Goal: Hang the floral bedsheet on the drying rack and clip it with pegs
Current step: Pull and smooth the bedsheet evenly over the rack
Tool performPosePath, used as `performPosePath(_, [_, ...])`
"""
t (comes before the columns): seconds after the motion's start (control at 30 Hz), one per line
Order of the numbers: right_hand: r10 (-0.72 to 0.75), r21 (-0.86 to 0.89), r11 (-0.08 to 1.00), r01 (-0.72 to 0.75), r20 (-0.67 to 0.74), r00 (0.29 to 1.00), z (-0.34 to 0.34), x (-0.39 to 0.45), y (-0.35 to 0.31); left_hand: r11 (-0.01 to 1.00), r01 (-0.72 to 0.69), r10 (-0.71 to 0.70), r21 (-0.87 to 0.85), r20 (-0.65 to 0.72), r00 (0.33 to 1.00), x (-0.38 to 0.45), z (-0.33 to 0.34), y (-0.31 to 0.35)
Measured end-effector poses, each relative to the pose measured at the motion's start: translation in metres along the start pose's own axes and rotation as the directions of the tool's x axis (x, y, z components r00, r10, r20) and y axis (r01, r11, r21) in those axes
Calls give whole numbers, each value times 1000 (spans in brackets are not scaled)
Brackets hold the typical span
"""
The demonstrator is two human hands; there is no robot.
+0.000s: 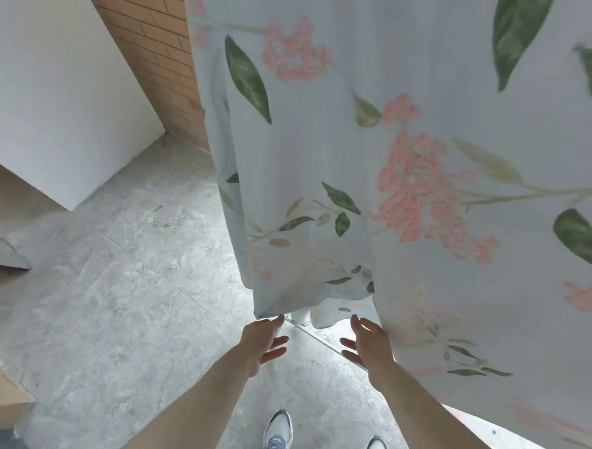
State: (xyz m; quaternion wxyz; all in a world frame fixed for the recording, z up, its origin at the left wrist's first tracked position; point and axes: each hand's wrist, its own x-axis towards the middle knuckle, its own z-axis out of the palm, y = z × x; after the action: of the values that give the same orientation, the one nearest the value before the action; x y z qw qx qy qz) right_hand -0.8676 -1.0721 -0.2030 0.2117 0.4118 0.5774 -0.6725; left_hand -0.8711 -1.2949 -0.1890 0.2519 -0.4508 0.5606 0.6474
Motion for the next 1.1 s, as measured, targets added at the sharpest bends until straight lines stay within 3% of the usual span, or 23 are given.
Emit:
performPosePath(0.2, [30,226,974,-12,-78,996,55,66,7,987,48,-38,-151,67,997,80,-15,1])
performPosePath(0.37, [38,373,928,21,-149,988,68,112,8,948,-66,58,-312,-36,998,120,-26,-10])
performPosePath(0.5, [16,400,913,84,-241,971,75,127,25,972,-127,113,-199,-77,991,147,-33,-17])
performPosePath(0.77, [10,282,954,101,-368,930,85,138,84,976,-209,214,53,-109,971,187,-41,-27])
performPosePath(1.1, [-6,203,974,103,-429,903,94,204,134,957,-217,243,192,-128,961,267,-32,-35])
